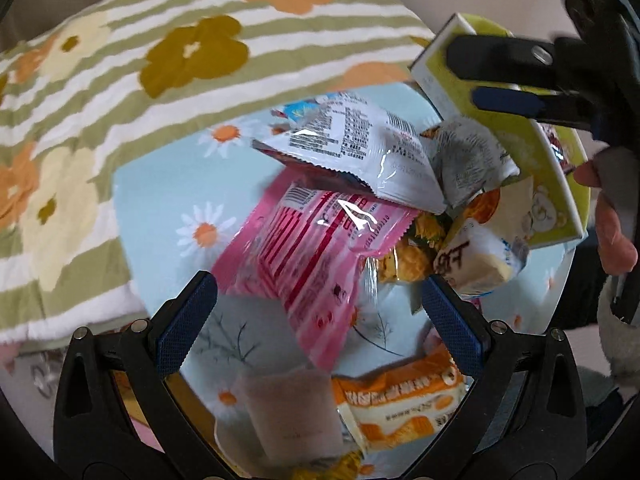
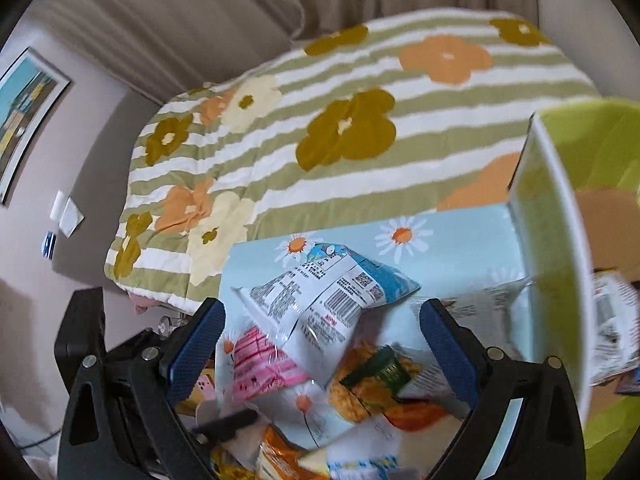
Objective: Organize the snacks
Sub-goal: 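Grasp the pink striped wafer pack with the left tool while the right tool grasps a white MPM bag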
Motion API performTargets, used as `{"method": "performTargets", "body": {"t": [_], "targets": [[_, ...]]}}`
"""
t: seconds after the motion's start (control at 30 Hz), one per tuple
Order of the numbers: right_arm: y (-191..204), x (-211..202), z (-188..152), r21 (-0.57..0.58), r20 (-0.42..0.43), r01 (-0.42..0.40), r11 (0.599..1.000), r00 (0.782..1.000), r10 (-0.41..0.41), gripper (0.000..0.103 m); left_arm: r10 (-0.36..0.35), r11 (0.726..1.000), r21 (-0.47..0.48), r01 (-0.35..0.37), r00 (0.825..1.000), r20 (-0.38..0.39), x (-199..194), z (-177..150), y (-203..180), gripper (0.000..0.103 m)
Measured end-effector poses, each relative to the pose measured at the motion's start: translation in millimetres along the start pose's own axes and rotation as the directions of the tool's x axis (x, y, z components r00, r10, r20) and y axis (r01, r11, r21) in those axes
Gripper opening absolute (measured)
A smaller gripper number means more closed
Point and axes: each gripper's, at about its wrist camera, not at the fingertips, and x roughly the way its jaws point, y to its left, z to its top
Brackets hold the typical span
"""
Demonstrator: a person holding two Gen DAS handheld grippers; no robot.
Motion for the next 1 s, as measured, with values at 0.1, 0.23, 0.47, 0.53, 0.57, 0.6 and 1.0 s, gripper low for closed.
{"method": "performTargets", "body": {"t": [0.1, 0.23, 0.47, 0.53, 0.57, 0.6, 1.0], "targets": [[-6, 19, 7, 0.047, -0.035, -0.003, 0.999, 0.999, 0.004, 0.097, 0.001, 0.999, 0.045, -0.001, 1.000, -0.012, 13, 6, -1, 0.101], [-14, 37, 10, 0.116, -0.072, -0.002, 0.993, 0.997, 0.010, 0.097, -0.013, 0.998, 0.066, 0.015, 1.000, -0.026, 29, 12, 0, 0.101], [-17, 53, 9, 0.180, -0.099, -0.003, 0.984, 0.995, 0.021, 0.097, -0.013, 0.997, 0.077, 0.016, 0.999, -0.036, 45, 16, 5, 0.098], [-16, 54, 10, 0.193, -0.097, -0.006, 0.981, 0.995, 0.025, 0.097, -0.018, 0.997, 0.072, 0.021, 0.999, -0.042, 49, 16, 7, 0.085], [-16, 54, 11, 0.196, -0.095, -0.012, 0.981, 0.995, 0.031, 0.097, -0.020, 0.997, 0.075, 0.023, 0.999, -0.039, 50, 15, 7, 0.085], [-15, 55, 12, 0.196, -0.098, -0.013, 0.980, 0.995, 0.033, 0.097, -0.023, 0.997, 0.077, 0.026, 0.999, -0.035, 50, 15, 7, 0.084], [-15, 79, 17, 0.194, -0.164, 0.076, 0.978, 0.986, -0.044, 0.097, -0.014, 0.997, 0.079, 0.015, 1.000, -0.012, 41, 8, 9, 0.065]]}}
